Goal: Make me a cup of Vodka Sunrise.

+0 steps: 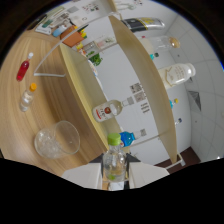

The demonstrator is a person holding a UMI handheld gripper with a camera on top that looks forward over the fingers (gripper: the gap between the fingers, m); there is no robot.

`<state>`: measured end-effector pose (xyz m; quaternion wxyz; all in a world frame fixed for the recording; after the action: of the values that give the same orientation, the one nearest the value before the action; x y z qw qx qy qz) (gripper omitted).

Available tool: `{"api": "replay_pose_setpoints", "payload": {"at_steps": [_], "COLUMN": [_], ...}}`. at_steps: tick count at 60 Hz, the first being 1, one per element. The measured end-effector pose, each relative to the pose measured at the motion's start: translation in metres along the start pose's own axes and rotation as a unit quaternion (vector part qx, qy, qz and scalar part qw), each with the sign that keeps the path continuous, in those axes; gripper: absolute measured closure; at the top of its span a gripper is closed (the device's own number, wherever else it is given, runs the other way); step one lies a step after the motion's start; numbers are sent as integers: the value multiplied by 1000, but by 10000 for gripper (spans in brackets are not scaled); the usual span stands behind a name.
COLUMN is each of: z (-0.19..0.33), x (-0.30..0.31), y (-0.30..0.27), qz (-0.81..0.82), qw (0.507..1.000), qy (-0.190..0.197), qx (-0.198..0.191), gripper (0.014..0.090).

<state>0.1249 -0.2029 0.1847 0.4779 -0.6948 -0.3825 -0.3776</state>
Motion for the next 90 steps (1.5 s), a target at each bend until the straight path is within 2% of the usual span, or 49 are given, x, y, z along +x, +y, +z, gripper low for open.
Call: {"api": "replay_pose_setpoints", "payload": {"at_steps": [8, 14, 19, 25, 35, 43, 50, 59, 65, 68, 73, 78, 85, 90], "z": [1, -1, 2, 3, 4, 4, -1, -23, -42, -44, -40, -28, -2, 15], "x": [12, 18, 25, 24, 11, 8, 20, 55, 81, 88, 81, 56, 6, -33], "y": [-10, -19, -22, -21, -31, -31, -37, -60, -73, -68, -52, -29, 6, 29], "qz": [-156, -265, -346, -420, -496, -493, -416, -148, 67, 164, 319, 418, 511, 533], "qw": [987, 963, 936, 905, 866, 868, 907, 985, 989, 976, 938, 899, 852, 838], "qy": [24, 44, 62, 64, 62, 58, 58, 55, 41, 31, -9, -47, -87, -108], "qx": [12, 21, 14, -3, 11, 15, 22, 74, 129, 138, 138, 122, 74, 40], "gripper": [698, 696, 700, 697, 695, 696, 695, 693, 693, 693, 692, 692, 693, 693]}}
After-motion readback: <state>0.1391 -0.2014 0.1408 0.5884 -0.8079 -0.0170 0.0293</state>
